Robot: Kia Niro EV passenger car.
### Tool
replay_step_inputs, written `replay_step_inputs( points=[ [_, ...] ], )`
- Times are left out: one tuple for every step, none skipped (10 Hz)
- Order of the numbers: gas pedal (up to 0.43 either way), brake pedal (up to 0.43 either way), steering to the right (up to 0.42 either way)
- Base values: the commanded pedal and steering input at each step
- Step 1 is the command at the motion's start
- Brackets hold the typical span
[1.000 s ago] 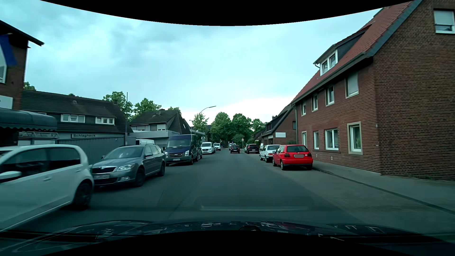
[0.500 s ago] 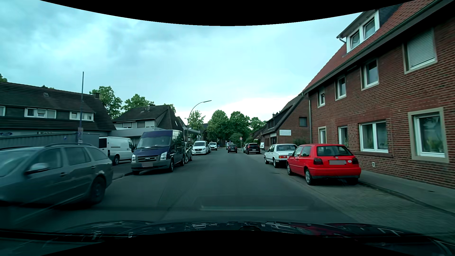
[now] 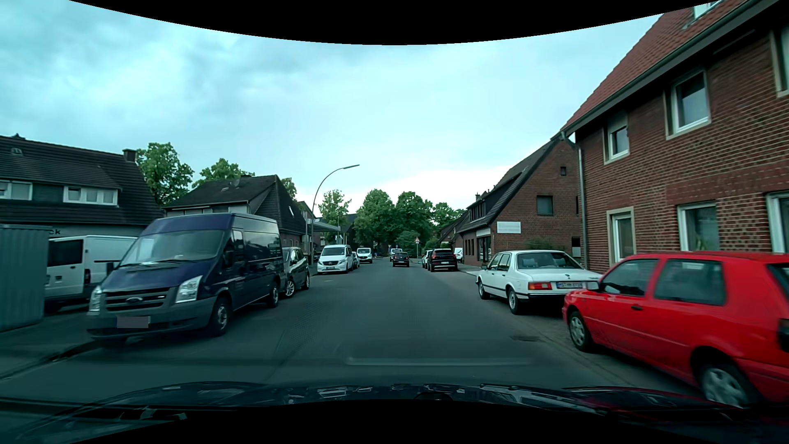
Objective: Follow the waypoints while adhering to traffic rules and regulations
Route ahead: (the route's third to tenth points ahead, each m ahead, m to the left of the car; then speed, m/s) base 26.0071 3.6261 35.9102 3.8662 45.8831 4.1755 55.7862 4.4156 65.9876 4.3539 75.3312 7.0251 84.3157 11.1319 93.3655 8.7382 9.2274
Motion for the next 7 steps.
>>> replay_step_inputs(
  points=[
    [0.079,0.000,-0.015],
    [0.079,0.000,-0.016],
    [0.079,0.000,-0.011],
    [0.079,0.000,-0.008],
    [0.079,0.000,-0.007],
    [0.079,0.000,-0.006],
    [0.079,0.000,-0.005]
  ],
)
